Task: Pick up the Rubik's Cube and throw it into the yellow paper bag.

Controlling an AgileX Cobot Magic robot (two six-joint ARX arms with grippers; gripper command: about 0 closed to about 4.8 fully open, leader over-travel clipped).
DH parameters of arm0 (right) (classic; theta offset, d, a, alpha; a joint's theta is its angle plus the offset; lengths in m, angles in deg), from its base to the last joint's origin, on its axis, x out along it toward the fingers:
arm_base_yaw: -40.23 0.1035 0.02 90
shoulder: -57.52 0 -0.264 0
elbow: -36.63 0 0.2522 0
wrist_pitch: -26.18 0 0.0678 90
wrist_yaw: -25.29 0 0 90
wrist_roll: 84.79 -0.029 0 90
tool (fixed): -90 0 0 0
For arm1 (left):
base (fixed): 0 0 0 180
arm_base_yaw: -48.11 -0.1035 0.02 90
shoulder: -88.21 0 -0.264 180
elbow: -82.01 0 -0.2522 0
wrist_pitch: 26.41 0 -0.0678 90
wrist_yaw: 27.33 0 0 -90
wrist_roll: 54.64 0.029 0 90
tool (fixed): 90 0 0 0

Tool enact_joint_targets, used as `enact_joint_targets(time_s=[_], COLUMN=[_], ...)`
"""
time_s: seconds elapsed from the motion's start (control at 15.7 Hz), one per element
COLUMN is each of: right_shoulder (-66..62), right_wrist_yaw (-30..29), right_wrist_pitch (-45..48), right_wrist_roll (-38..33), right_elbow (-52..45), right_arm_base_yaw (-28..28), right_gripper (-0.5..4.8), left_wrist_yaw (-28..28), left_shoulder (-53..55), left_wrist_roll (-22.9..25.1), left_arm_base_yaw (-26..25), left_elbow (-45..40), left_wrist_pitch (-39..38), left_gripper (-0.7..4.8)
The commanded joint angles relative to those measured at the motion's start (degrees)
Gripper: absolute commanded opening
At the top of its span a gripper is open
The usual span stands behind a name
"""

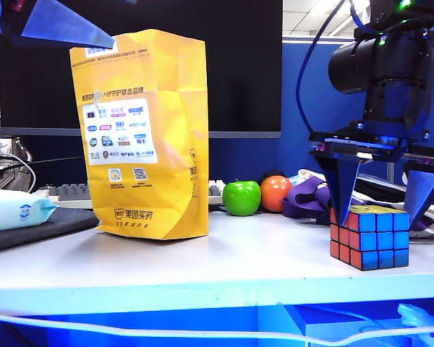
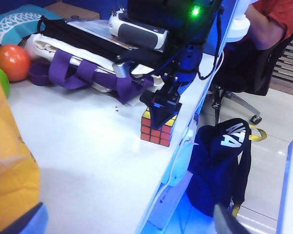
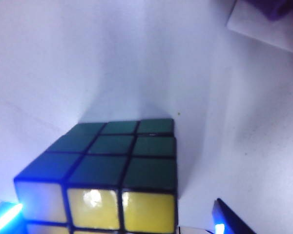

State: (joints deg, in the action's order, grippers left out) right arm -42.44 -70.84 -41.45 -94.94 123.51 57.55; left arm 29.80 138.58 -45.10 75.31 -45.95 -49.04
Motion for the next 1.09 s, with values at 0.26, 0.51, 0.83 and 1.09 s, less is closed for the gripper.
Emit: enact_joint_targets(time_s=[0.26, 0.51, 0.83, 1.09], right_shoulder=[0.2, 0.2, 0.3, 0.3], right_wrist_yaw=[-0.2, 0.0, -0.5, -10.6], right_wrist_pitch=[1.0, 1.4, 2.7, -1.9], right_wrist_roll=[0.2, 1.4, 6.8, 7.0], right_elbow=[0.1, 0.1, 13.6, 31.8], right_arm_base_yaw=[0.0, 0.0, 0.0, 0.0], right_gripper=[1.12, 0.11, -0.06, -0.06], left_wrist_yaw=[-0.4, -0.3, 7.5, 16.4], left_shoulder=[-0.1, -0.1, -0.1, -0.2], left_wrist_roll=[-0.2, -0.2, -0.6, -4.0], left_arm_base_yaw=[0.0, 0.0, 0.0, 0.0], left_elbow=[0.3, 0.3, 0.3, 0.6], left_wrist_pitch=[0.8, 0.8, 3.4, 14.4], left_gripper=[4.58, 4.57, 4.57, 4.57])
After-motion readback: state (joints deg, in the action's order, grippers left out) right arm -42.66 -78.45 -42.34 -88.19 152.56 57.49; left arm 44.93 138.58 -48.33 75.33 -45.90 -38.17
